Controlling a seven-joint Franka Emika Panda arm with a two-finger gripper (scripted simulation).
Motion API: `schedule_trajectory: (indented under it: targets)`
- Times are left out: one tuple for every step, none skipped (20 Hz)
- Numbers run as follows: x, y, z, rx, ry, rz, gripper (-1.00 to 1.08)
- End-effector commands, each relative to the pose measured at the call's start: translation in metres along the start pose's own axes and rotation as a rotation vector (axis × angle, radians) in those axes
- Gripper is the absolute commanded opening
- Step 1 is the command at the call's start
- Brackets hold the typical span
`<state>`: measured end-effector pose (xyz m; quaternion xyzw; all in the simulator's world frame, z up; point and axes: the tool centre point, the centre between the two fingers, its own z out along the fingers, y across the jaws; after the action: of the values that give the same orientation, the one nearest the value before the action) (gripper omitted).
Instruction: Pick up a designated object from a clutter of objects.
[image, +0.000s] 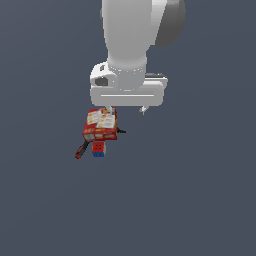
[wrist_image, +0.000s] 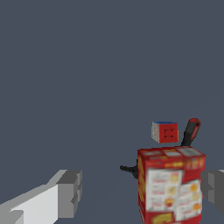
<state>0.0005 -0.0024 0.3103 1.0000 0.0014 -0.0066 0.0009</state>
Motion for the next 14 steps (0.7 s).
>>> schedule_trajectory:
  targets:
    - [0.000,0.000,0.000,0.000,0.000,0.000,1.00]
    - [0.000,-0.001,0.000,0.000,0.000,-0.001,1.00]
    - [0.000,-0.002,-0.001,0.001,0.001,-0.005,1.00]
    - [0.001,-0.005,-0.003,0.003,0.001,-0.012,1.00]
    - [0.001,-0.009,-0.005,0.005,0.002,-0.021,1.00]
    - [0.001,-0.014,-0.007,0.007,0.004,-0.033,1.00]
    - [0.002,-0.018,-0.009,0.009,0.005,-0.043,1.00]
    - [0.002,-0.021,-0.011,0.011,0.006,-0.050,1.00]
    - [0.002,-0.023,-0.011,0.012,0.006,-0.055,1.00]
    - [0.002,-0.024,-0.012,0.013,0.006,-0.057,1.00]
    - [0.002,-0.023,-0.011,0.012,0.006,-0.057,1.00]
    - [0.002,-0.023,-0.011,0.012,0.006,-0.055,1.00]
    - [0.002,-0.023,-0.012,0.012,0.006,-0.054,1.00]
    - [0.002,-0.023,-0.012,0.012,0.006,-0.054,1.00]
